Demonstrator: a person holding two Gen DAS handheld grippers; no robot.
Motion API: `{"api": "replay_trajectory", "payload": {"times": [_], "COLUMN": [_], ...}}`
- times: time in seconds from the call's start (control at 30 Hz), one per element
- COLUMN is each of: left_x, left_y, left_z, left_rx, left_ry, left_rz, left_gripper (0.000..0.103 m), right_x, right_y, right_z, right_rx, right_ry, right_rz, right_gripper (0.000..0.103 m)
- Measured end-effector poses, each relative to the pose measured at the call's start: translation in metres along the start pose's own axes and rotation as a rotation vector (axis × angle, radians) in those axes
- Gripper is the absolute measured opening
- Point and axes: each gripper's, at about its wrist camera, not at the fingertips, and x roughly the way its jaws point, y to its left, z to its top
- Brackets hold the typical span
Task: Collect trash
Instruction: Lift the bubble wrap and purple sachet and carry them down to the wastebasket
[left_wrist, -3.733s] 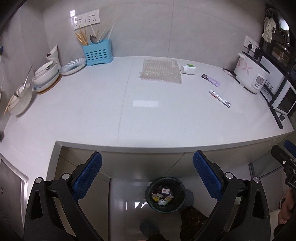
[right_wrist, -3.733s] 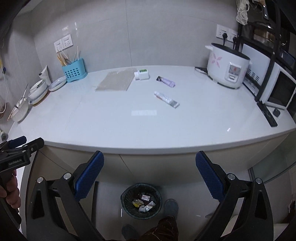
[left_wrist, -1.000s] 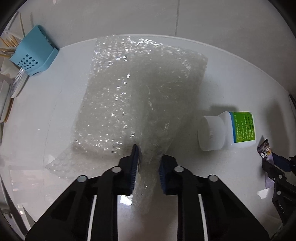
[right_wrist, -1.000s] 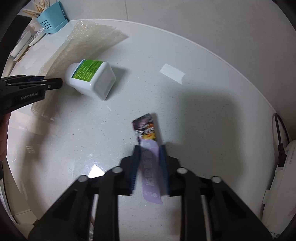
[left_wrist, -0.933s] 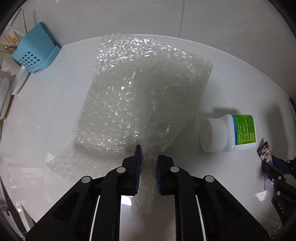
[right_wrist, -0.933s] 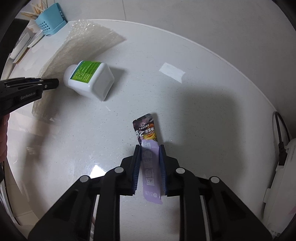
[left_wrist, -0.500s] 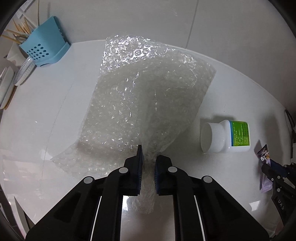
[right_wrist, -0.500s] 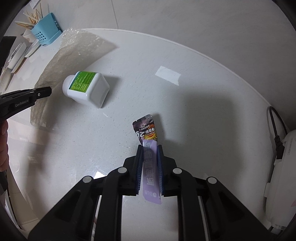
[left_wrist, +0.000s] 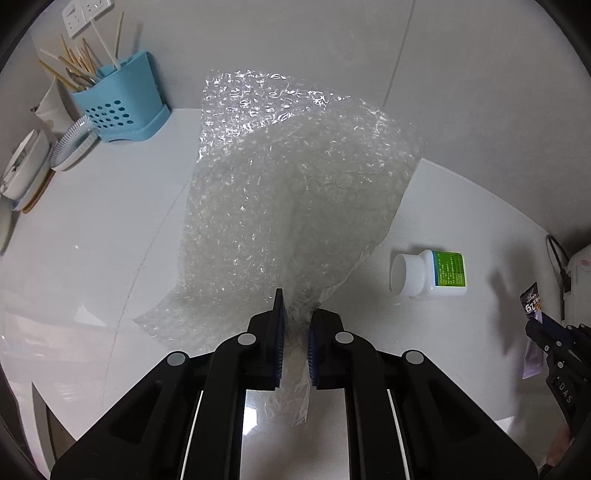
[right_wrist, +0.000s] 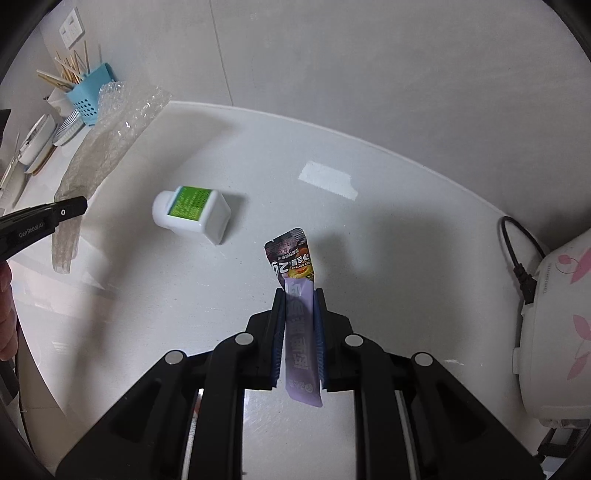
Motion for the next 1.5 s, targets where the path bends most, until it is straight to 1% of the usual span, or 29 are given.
{"api": "replay_trajectory", "payload": {"times": [0.2, 0.47, 0.6, 0.9, 1.17, 1.33, 1.5], "left_x": [-0.029, -0.069, -0.091, -0.135, -0.171, -0.194, -0.216], "left_y": [0.009, 0.032, 0.047, 0.11, 0.157, 0.181, 0.198], "left_z": [-0.011, -0.03, -0.044, -0.078, -0.111, -0.135, -0.173], "left_rx": [-0.005, -0.011, 0.004, 0.006, 0.031, 0.069, 0.121], "left_ry": [-0.046, -0.102, -0.128, -0.17, -0.206, -0.23, -0.247], "left_rz": [-0.007, -0.043, -0.055, -0.086, -0.109, -0.132, -0.171], "left_gripper": [0.009, 0.009, 0.009, 0.009, 0.009, 0.009, 0.009], "right_x": [-0.028, -0.055, -0.069, -0.098, -0.127, -0.147, -0.17], "right_y": [-0.002, 0.026, 0.051, 0.122, 0.185, 0.22, 0.252], "right_z": [-0.012, -0.017, -0.023, -0.042, -0.071, -0.097, -0.141], "right_rx": [0.01, 0.019, 0.042, 0.063, 0.094, 0.129, 0.186], "right_ry": [-0.044, -0.103, -0.129, -0.176, -0.222, -0.257, -0.294], "right_rz": [-0.006, -0.018, -0.018, -0.009, -0.012, -0.019, -0.022], "right_gripper": [0.014, 0.014, 0.014, 0.014, 0.014, 0.014, 0.014]}}
